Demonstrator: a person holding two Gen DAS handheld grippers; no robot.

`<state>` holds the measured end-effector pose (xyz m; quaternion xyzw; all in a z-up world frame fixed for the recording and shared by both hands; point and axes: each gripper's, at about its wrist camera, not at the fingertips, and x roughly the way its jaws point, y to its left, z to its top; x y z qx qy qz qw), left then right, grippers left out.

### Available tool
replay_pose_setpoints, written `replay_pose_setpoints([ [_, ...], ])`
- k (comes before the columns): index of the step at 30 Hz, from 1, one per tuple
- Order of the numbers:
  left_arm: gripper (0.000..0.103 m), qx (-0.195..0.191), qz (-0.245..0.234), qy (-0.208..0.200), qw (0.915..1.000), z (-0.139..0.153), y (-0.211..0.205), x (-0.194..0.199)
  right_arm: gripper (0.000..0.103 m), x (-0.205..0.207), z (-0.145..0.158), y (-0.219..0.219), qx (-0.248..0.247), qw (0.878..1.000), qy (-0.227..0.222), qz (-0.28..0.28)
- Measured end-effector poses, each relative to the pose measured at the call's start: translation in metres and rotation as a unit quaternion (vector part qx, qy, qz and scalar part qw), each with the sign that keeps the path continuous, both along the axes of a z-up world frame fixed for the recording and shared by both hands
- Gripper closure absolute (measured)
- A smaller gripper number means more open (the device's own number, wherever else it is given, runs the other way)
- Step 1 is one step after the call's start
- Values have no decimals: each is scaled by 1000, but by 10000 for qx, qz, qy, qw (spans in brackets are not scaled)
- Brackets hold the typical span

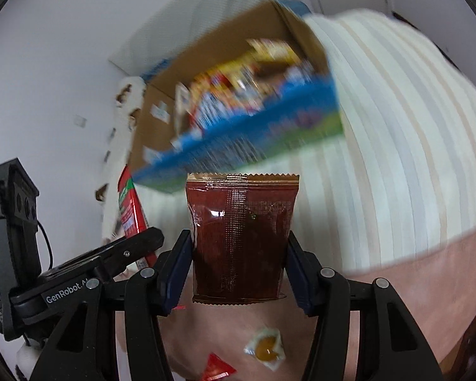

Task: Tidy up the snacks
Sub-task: 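Carry the red and brown sachets up over the cardboard box, then open both tools to drop the two sachets into the box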

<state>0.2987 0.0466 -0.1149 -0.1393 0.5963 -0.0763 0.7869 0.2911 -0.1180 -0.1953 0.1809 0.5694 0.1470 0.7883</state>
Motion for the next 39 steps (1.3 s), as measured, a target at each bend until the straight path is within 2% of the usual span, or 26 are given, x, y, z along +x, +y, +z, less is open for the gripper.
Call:
replay_pose_setpoints([
  [3,55,46,-105,-230,9997,22,1,33,45,35,26,6,-49,9995,-267,139],
  [6,55,225,-183,-387,9988,35,2,70,45,66,44,9,-298,9978,-533,270],
  [11,55,532,-242,-340,9977,35,8,136,45,135,51,20,-830,9930,-676,491],
  [14,55,671,-317,-111,9972,21,13,170,44,174,40,22,-1023,9920,-525,524],
  [20,55,562,-283,679,9957,-35,26,228,44,231,1,29,-1317,9894,-34,612],
  [25,55,412,-125,1124,9927,-69,33,248,44,254,-35,32,-1497,9855,396,694],
  [30,54,430,-129,1255,9911,-83,31,256,44,265,-59,34,-1587,9819,722,736],
  [31,54,421,-138,1302,9905,-86,30,256,42,267,-63,33,-1602,9812,802,723],
  [32,53,403,-185,1356,9898,-89,29,257,35,268,-68,34,-1654,9796,891,721],
  [33,50,416,-205,1412,9889,-92,27,257,30,269,-71,35,-1658,9789,934,749],
  [35,32,442,-177,1432,9886,-94,25,257,19,269,-73,39,-1626,9787,984,776],
  [36,13,472,-155,1408,9888,-94,25,258,12,269,-74,44,-1645,9777,1000,834],
  [37,8,494,-145,1383,9890,-93,25,258,9,267,-74,47,-1695,9766,994,870],
  [39,8,600,-90,1312,9895,-88,27,258,5,266,-73,53,-1881,9730,972,922],
])
